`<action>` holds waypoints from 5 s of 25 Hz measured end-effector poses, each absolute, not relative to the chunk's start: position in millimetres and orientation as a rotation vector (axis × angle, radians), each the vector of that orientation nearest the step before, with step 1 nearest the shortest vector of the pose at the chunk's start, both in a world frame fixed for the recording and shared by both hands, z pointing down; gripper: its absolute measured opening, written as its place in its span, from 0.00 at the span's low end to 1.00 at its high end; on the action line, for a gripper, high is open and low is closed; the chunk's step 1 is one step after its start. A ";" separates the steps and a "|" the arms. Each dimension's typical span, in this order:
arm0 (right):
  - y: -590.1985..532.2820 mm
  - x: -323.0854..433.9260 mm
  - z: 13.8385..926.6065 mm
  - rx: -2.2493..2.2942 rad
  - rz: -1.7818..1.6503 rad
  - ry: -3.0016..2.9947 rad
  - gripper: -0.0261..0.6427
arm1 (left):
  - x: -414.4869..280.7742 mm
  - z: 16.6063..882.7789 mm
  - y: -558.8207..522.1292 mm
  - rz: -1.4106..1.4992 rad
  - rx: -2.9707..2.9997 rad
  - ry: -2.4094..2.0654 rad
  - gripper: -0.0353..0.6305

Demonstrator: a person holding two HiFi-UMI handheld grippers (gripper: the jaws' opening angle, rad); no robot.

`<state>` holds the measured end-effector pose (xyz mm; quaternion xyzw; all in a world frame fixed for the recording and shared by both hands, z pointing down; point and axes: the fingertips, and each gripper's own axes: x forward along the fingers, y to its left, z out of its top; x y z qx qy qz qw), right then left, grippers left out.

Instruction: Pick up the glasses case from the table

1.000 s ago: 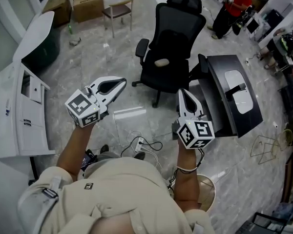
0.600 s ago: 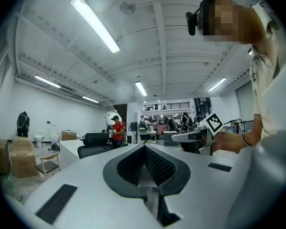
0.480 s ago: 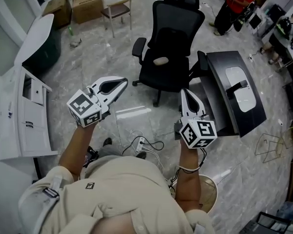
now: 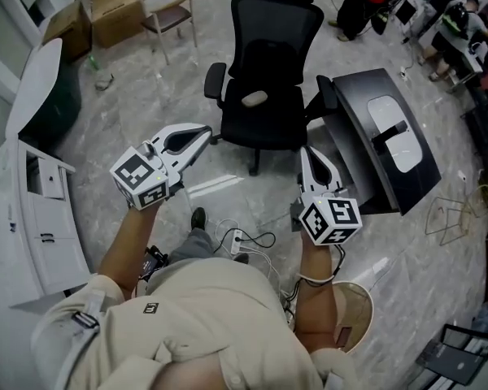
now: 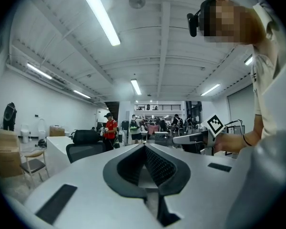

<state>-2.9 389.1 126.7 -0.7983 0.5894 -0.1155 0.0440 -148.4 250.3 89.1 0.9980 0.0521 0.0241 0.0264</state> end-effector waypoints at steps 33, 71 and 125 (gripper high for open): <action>235.4 19.5 133.4 -2.744 -0.395 1.470 0.08 | -68.1 106.7 52.3 -0.045 2.951 0.596 0.07; 32.5 198.7 186.0 -2.437 -0.498 1.990 0.08 | -15.7 131.7 -98.7 0.084 2.990 -0.072 0.07; -106.3 323.5 524.5 -2.168 -1.112 2.509 0.09 | 54.0 325.4 -115.8 0.439 2.678 -0.345 0.07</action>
